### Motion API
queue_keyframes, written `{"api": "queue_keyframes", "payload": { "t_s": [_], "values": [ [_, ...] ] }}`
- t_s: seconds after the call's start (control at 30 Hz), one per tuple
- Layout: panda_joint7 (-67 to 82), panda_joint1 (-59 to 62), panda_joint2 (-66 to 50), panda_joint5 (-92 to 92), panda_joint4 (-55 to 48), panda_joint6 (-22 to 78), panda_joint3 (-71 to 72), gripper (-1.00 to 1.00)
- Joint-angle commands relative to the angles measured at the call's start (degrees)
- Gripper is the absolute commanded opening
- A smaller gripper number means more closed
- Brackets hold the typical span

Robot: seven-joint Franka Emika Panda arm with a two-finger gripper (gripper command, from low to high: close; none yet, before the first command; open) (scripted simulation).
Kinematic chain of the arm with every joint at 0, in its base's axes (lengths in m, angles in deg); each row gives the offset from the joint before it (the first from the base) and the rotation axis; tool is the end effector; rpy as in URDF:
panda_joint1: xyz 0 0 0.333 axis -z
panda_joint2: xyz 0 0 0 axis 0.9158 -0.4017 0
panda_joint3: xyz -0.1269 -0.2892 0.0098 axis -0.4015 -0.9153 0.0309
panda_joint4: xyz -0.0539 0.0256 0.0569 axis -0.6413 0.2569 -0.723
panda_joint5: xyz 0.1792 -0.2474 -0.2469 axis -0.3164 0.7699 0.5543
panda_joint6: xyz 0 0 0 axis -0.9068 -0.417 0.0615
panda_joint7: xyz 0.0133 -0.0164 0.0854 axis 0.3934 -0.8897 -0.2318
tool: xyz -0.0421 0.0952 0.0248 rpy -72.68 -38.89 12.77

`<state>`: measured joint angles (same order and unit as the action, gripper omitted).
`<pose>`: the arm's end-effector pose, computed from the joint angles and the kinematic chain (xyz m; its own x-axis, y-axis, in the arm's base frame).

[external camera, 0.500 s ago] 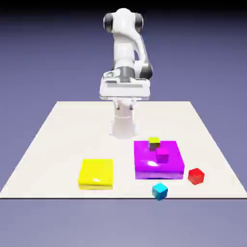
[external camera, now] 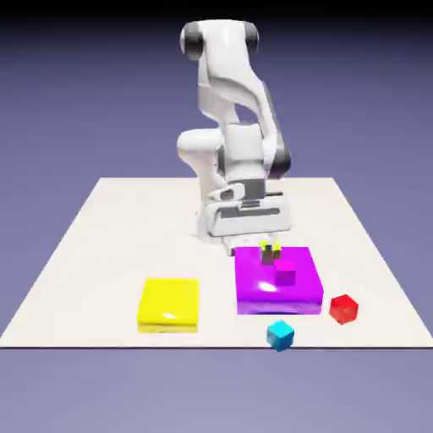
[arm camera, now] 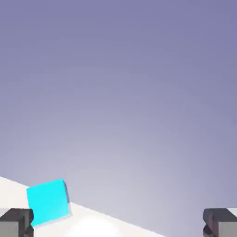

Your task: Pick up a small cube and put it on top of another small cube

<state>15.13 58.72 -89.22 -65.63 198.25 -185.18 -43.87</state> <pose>0.4970 0.0872 0.3215 0.8696 -0.3858 0.3083 -0.3373 -0.9200 -0.1996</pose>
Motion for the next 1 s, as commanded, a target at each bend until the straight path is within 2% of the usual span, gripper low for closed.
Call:
{"api": "queue_keyframes", "payload": {
  "t_s": [0.0,0.3,0.37,0.57,0.6,0.8,0.97],
  "values": [
    [0.7,-0.31,-2.08,-0.07,-1.15,0.56,0.15,0.0],
    [7.04,-4.08,-20.77,-0.67,-11.52,5.64,1.52,0.0],
    [7.31,-4.24,-21.57,-0.7,-11.96,5.85,1.58,0.0],
    [7.12,-4.99,-32.29,-0.28,-15.56,-1.28,0.96,0.0],
    [7.12,-4.99,-32.29,-0.28,-15.56,-1.28,0.96,-1.0],
    [7.31,-4.27,-21.92,-0.69,-12.08,5.62,1.56,-1.0],
    [9.77,-14.27,-15.12,2.77,-11.19,12.13,10.87,-1.0]
  ]
}}
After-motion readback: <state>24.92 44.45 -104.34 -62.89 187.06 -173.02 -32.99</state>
